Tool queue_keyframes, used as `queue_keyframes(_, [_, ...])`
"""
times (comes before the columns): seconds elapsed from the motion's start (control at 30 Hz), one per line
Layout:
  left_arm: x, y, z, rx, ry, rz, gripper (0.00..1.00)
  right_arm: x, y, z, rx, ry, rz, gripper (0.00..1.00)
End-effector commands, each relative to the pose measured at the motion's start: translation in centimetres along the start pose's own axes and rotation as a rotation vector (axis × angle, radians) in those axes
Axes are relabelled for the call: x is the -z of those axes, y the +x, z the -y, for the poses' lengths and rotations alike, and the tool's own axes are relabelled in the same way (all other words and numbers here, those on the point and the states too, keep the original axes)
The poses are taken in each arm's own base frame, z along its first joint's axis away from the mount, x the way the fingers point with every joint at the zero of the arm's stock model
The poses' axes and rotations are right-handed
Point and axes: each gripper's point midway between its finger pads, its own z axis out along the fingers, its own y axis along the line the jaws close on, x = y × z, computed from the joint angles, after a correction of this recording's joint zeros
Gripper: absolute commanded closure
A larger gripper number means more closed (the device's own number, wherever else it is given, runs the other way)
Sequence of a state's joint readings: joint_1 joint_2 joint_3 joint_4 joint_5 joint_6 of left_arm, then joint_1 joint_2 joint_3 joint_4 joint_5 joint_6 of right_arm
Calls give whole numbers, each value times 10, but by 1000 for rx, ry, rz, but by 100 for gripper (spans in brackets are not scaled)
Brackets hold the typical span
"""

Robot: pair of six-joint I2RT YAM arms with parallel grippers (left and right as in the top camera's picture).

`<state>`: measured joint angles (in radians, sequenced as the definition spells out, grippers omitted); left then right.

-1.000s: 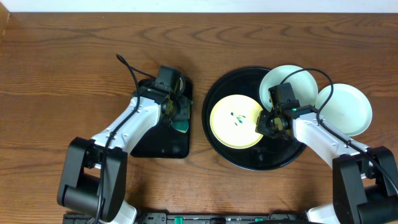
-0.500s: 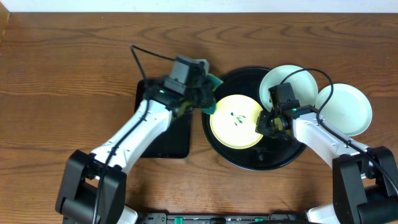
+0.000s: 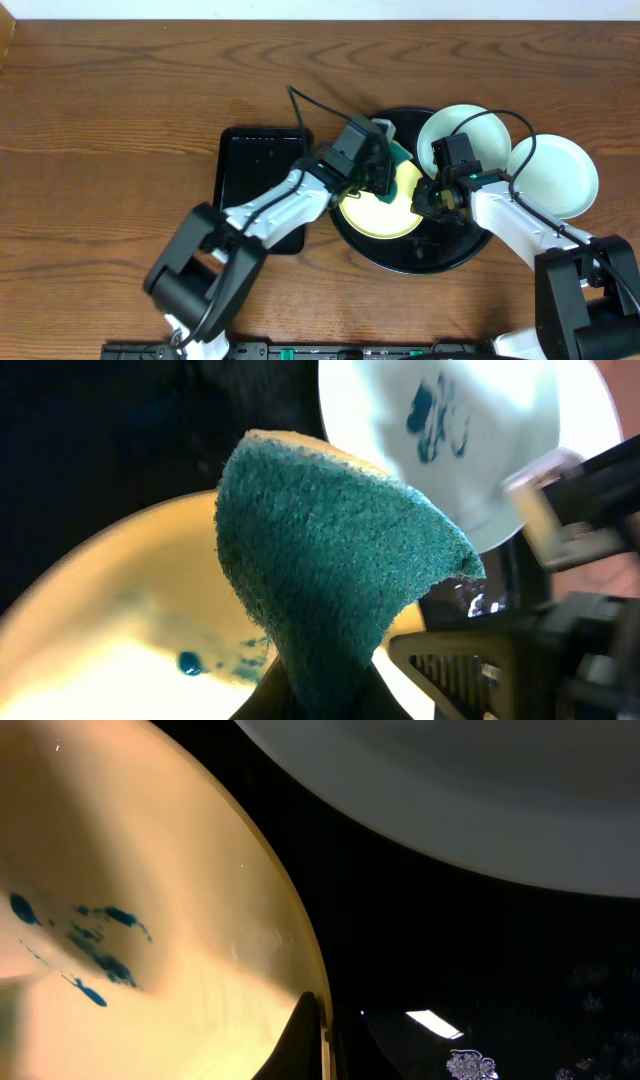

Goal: Clean dirty plates on tray and stack at the side
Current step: 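Scrub the tilted yellow plate with the sponge in the left gripper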

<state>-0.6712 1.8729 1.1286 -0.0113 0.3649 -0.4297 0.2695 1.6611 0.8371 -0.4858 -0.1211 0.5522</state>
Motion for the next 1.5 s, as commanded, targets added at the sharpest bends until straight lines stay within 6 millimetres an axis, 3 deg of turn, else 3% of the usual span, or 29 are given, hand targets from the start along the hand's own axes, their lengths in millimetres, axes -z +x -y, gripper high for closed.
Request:
queue_keyframes(0.0, [-21,8,7,0,22,-19,93,-11,18,7,1,20,-58,99])
queue_keyframes(0.1, [-33,19,-7,11,-22,-49,92,-11,18,7,1,20,-58,99])
queue_keyframes(0.2, [-36,29,-36,41,-134,-75,92,-11,18,7,0,20,-59,99])
queue_keyframes(0.3, [-29,36,-62,76,-223,-106,93,-11,18,7,0,20,-59,99])
queue_keyframes(0.5, [-3,26,-81,137,-265,-109,92,-11,18,7,0,21,-59,99])
queue_keyframes(0.6, [9,14,-70,129,-228,-80,93,-11,18,7,0,21,-59,99])
queue_keyframes(0.8, [21,-8,-21,44,-62,-16,92,-11,18,7,0,21,-59,99])
queue_keyframes(0.93, [15,-10,-12,12,-43,1,93,-11,18,7,0,21,-60,99])
queue_keyframes(1.17, [4,-49,-9,-59,-37,180,92,-11,19,7,0,17,-66,99])
queue_keyframes(1.3, [-13,-47,-8,-74,-20,190,93,-11,20,7,-1,17,-68,99])
queue_keyframes(1.47, [-41,-21,-13,-80,-28,126,92,-11,20,7,-1,18,-69,99])
